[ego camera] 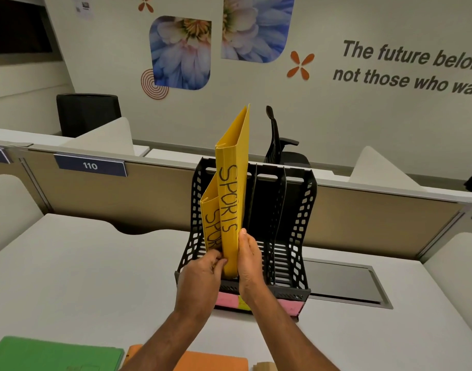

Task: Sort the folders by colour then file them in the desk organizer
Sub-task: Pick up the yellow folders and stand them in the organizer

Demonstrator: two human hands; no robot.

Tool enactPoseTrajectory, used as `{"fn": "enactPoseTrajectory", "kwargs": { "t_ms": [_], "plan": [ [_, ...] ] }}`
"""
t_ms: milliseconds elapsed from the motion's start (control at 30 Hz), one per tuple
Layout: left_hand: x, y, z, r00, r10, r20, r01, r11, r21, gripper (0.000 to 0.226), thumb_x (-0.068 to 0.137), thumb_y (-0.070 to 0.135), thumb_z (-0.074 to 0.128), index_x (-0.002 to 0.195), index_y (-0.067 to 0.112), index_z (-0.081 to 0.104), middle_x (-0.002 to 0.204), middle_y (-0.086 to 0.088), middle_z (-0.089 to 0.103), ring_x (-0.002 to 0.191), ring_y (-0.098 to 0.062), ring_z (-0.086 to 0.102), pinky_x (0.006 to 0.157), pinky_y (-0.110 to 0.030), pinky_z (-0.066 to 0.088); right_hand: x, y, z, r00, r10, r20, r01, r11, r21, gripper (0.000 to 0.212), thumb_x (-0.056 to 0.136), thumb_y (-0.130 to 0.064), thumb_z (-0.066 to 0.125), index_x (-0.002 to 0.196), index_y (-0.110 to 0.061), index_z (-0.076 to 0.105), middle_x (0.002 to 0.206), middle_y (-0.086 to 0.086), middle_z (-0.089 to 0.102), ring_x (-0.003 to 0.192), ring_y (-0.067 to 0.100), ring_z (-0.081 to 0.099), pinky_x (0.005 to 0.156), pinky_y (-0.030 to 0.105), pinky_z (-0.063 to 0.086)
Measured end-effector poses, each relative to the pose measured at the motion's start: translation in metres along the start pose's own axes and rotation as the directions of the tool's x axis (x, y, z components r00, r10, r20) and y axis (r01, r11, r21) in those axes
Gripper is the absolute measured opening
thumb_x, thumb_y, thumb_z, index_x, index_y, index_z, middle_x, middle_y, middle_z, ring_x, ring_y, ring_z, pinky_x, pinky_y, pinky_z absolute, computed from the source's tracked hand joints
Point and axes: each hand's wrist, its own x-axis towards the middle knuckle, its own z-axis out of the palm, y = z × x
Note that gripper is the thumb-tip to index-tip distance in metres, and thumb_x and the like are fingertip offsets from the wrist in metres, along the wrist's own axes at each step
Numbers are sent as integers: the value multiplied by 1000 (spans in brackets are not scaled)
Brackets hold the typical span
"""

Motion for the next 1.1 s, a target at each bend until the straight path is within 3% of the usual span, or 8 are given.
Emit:
{"fn": "enactPoseTrajectory", "kwargs": {
  "t_ms": [200, 400, 600, 733, 867, 967, 1100],
  "plan": [
    [-7, 0, 4, 999, -37, 19, 37, 999, 37, 10, 97, 29, 62, 99, 25, 71, 82, 14, 73, 77, 0, 68, 74, -27, 61, -11, 5, -4, 999, -30, -19, 29, 998, -56, 32, 105, -42, 37, 118, -25, 60, 108, 2, 72, 102, 17, 68, 88, 37, 58],
    [-12, 4, 9, 997, -67, 38, 66, 998, 24, 17, 98, 31, 59, 105, 21, 71, 90, 11, 75, 84, -4, 70, 80, -32, 61, -25, 9, -13, 998, -67, -18, 64, 992, -111, 29, 105, -40, 37, 114, -27, 61, 105, -3, 71, 102, 13, 67, 83, 29, 57],
    [-26, 9, 10, 997, -71, -4, 71, 997, -7, 18, 95, 31, 64, 107, 20, 72, 93, 11, 76, 84, 1, 69, 74, -17, 56, -47, 10, -32, 988, -146, -45, 132, 966, -221, 30, 104, -42, 38, 120, -27, 59, 109, -5, 69, 103, 12, 65, 88, 32, 56],
    [-46, 12, 3, 998, -33, -60, 35, 999, 35, 20, 94, 32, 65, 110, 21, 70, 90, 18, 70, 79, 4, 66, 67, -3, 45, -75, 15, -50, 970, -241, -27, 212, 897, -387, 40, 104, -42, 40, 138, -24, 49, 130, -9, 59, 123, 7, 54, 96, 19, 47],
    [-79, 13, 0, 998, 22, -62, -15, 993, 118, 35, 98, 33, 60, 129, 18, 63, 121, 2, 71, 112, -15, 66, 89, -25, 52, -107, 29, -76, 947, -319, 27, 279, 782, -557, 50, 103, -45, 38, 147, -21, 41, 160, -6, 29, 149, 8, 22, 120, 33, 29],
    [-108, 17, 0, 997, 72, -26, -65, 978, 199, 45, 98, 29, 59, 140, 14, 54, 145, -5, 55, 142, -21, 42, 112, -36, 38, -132, 42, -96, 939, -341, 46, 284, 691, -665, 52, 102, -48, 36, 149, -25, 38, 163, -8, 21, 151, 7, 11, 123, 38, 22],
    [-145, 25, 0, 991, 132, -10, -125, 953, 277, 57, 99, 33, 56, 149, 9, 42, 156, -8, 40, 150, -20, 24, 119, -35, 23, -168, 59, -124, 926, -355, 125, 323, 581, -747, 56, 102, -52, 32, 154, -33, 25, 165, -12, 13, 152, 5, 3, 123, 34, 15]
  ]
}}
